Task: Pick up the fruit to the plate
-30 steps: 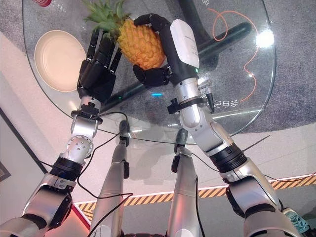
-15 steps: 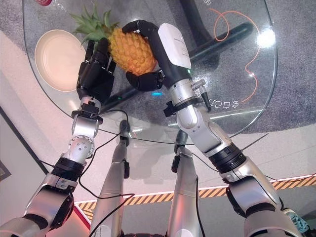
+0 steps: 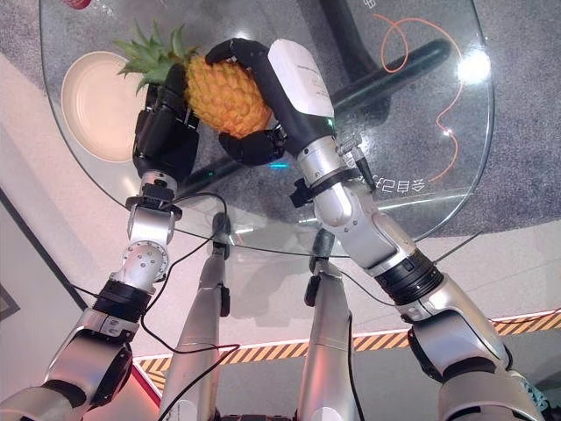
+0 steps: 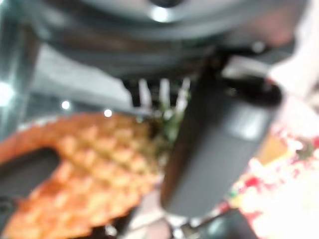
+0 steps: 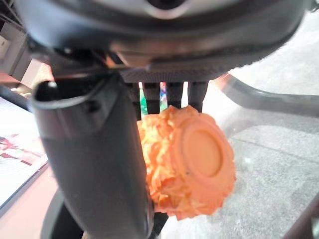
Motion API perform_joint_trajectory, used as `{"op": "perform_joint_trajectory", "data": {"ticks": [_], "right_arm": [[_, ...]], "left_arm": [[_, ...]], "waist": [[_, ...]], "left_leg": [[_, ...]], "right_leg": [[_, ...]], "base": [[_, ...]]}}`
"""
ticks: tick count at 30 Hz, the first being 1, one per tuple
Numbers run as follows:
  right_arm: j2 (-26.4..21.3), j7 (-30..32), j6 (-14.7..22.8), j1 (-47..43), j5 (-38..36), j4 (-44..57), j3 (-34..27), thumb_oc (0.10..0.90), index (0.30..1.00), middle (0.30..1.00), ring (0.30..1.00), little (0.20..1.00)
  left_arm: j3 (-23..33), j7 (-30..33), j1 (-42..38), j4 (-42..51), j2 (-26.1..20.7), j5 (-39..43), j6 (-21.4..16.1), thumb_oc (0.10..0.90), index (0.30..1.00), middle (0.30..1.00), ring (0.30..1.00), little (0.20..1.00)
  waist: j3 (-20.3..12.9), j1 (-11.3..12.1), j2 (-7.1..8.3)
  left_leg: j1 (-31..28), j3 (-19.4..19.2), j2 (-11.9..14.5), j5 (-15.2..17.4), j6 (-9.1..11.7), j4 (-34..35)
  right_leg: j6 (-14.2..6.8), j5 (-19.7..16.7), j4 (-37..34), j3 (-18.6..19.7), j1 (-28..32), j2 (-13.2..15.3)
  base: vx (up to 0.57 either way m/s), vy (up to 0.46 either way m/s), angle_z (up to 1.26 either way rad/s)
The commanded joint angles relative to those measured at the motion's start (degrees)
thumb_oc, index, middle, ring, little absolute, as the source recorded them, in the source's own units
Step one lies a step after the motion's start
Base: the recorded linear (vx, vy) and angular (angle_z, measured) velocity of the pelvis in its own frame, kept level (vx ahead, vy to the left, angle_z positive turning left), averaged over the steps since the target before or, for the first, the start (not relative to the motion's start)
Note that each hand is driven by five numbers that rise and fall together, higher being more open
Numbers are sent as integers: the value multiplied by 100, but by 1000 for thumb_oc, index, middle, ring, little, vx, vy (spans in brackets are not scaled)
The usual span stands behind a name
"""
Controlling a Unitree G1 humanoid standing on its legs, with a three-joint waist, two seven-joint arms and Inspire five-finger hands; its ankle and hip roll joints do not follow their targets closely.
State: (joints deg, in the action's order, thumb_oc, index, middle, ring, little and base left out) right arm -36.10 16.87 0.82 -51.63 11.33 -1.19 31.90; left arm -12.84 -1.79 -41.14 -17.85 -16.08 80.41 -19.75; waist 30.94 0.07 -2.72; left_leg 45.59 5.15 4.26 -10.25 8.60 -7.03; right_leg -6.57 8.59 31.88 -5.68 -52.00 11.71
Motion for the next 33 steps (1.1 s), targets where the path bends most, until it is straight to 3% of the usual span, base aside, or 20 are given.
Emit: {"op": "perform_joint_trajectory", "data": {"ticks": [1, 8, 16, 17, 18, 19, 33], "right_arm": [[196, 0, 793, -880, 184, 1121, 193, 100, 300, 300, 300, 200], [240, 60, 854, -814, 222, 1077, 155, 100, 300, 300, 300, 200], [312, 43, 834, -795, 266, 1088, 56, 100, 300, 300, 300, 200], [317, 63, 827, -788, 249, 1089, 43, 127, 324, 324, 324, 227], [328, 104, 820, -774, 223, 1091, 29, 328, 495, 495, 495, 428], [339, 122, 822, -765, 210, 1079, 15, 800, 900, 900, 900, 900], [477, 305, 783, -673, 311, 1082, -134, 800, 900, 900, 900, 900]], "left_arm": [[-32, -629, -770, 860, -59, -400, -622, 100, 300, 300, 300, 200], [14, -735, -787, 838, -39, -552, -918, 100, 300, 300, 300, 200], [114, -805, -811, 776, 7, -569, -960, 100, 300, 300, 300, 200], [118, -819, -808, 776, 0, -554, -964, 100, 300, 300, 300, 200], [120, -841, -799, 773, 5, -544, -971, 100, 300, 300, 300, 200], [124, -844, -798, 769, 15, -550, -973, 100, 300, 300, 300, 200], [176, -826, -775, 753, 102, -619, -1039, 100, 300, 300, 300, 200]], "waist": [[-115, 7, 256], [-115, -3, 280], [-115, -6, 284], [-115, -4, 282], [-115, -4, 282], [-115, -5, 282], [-115, -20, 280]], "left_leg": [[-46, -389, -426, 417, -328, -493], [-37, -386, -422, 451, -329, -532], [-4, -373, -434, 457, -336, -553], [3, -370, -434, 458, -335, -560], [10, -367, -433, 459, -333, -567], [11, -364, -435, 462, -333, -569], [-29, -356, -447, 534, -341, -597]], "right_leg": [[-119, -1245, -1887, -262, 787, -353], [-106, -1217, -1856, -232, 772, -380], [-94, -1207, -1813, -217, 716, -405], [-94, -1207, -1804, -215, 708, -405], [-94, -1206, -1798, -213, 703, -402], [-94, -1204, -1797, -211, 702, -404], [-86, -1143, -1757, -177, 719, -434]], "base": [[0, 0, 0], [0, 0, 0], [0, 0, 0], [0, 0, 0], [0, 0, 0], [0, 0, 0], [0, 0, 0]]}}
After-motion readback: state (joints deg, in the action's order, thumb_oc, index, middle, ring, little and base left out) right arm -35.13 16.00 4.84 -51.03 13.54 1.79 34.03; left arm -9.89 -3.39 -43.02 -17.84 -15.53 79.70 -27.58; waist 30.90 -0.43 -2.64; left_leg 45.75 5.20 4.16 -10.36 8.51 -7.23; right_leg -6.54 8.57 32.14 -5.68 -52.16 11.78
